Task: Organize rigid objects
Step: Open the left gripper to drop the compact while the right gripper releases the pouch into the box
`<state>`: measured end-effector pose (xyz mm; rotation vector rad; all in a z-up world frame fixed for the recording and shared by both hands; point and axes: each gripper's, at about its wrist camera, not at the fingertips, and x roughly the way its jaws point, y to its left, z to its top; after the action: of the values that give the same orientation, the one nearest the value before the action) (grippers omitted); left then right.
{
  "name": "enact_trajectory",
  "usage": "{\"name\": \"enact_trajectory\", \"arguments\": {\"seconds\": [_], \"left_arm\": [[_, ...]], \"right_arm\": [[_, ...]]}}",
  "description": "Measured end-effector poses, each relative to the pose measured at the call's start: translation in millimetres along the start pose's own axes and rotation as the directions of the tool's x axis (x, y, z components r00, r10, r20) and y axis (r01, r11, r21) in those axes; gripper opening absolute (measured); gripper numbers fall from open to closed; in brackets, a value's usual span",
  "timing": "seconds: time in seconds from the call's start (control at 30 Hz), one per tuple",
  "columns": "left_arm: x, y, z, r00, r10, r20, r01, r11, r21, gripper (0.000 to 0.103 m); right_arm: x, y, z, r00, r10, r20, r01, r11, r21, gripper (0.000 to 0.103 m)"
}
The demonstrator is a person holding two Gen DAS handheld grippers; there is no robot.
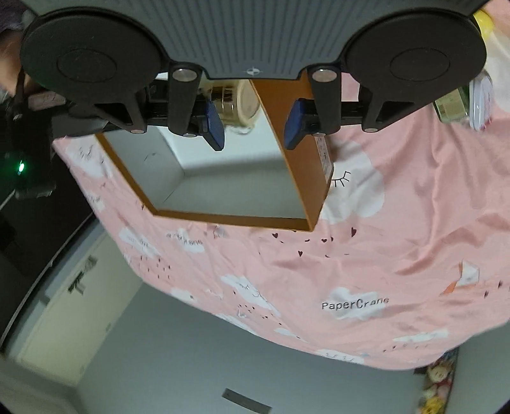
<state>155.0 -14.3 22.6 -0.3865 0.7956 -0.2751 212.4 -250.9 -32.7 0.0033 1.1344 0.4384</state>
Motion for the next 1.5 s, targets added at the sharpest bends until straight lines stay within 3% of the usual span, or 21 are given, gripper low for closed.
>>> {"name": "enact_trajectory", "arguments": {"seconds": [0.23, 0.4, 0.53, 0.67, 0.77, 0.93, 1.03, 1.13, 1.27, 1.5], "left_arm": [[9.9, 31.8, 2.1, 0.994, -0.1, -0.051, 0.092, 0.985, -0.144, 0.038], [17.1, 37.2, -1.6, 0.988, -0.133, -0.075, 0.119, 0.978, -0.171, 0.032], [19.8, 35.7, -3.1, 0.988, -0.128, -0.085, 0.112, 0.979, -0.169, 0.031], [20.1, 34.7, -3.3, 0.989, -0.119, -0.089, 0.103, 0.981, -0.164, 0.03], [20.2, 34.8, -3.6, 0.989, -0.119, -0.089, 0.103, 0.981, -0.165, 0.03], [20.3, 34.3, -4.0, 0.989, -0.117, -0.093, 0.101, 0.981, -0.168, 0.03], [20.1, 34.9, -3.3, 0.989, -0.118, -0.092, 0.102, 0.98, -0.169, 0.03], [20.0, 35.1, -3.2, 0.989, -0.117, -0.092, 0.1, 0.98, -0.17, 0.029], [19.6, 35.9, -4.0, 0.989, -0.117, -0.093, 0.099, 0.98, -0.174, 0.026], [20.9, 35.7, -2.8, 0.99, -0.106, -0.092, 0.089, 0.981, -0.173, 0.023]], "right_arm": [[4.0, 14.7, 4.2, 0.996, 0.083, -0.034, -0.084, 0.996, -0.026, 0.025], [12.7, 11.4, 4.1, 0.995, 0.066, -0.075, -0.068, 0.998, -0.016, 0.025], [15.0, 6.6, 5.7, 0.988, 0.128, -0.082, -0.126, 0.992, 0.032, 0.025], [20.8, 8.6, 5.4, 0.96, 0.253, -0.123, -0.242, 0.966, 0.095, 0.025], [19.6, 19.9, 5.1, 0.967, 0.225, -0.118, -0.221, 0.974, 0.047, 0.025], [22.3, 7.6, 7.1, 0.962, 0.245, -0.121, -0.233, 0.967, 0.103, 0.027], [26.1, 2.8, 10.0, 0.982, 0.135, -0.134, -0.123, 0.988, 0.094, 0.039], [27.0, 1.7, 12.0, 0.988, 0.064, -0.143, -0.055, 0.996, 0.066, 0.046], [37.4, 1.0, 12.3, 0.985, -0.023, -0.173, 0.031, 0.999, 0.045, 0.046], [50.7, 3.1, 11.6, 0.968, 0.021, -0.252, -0.018, 1.0, 0.012, 0.058]]}}
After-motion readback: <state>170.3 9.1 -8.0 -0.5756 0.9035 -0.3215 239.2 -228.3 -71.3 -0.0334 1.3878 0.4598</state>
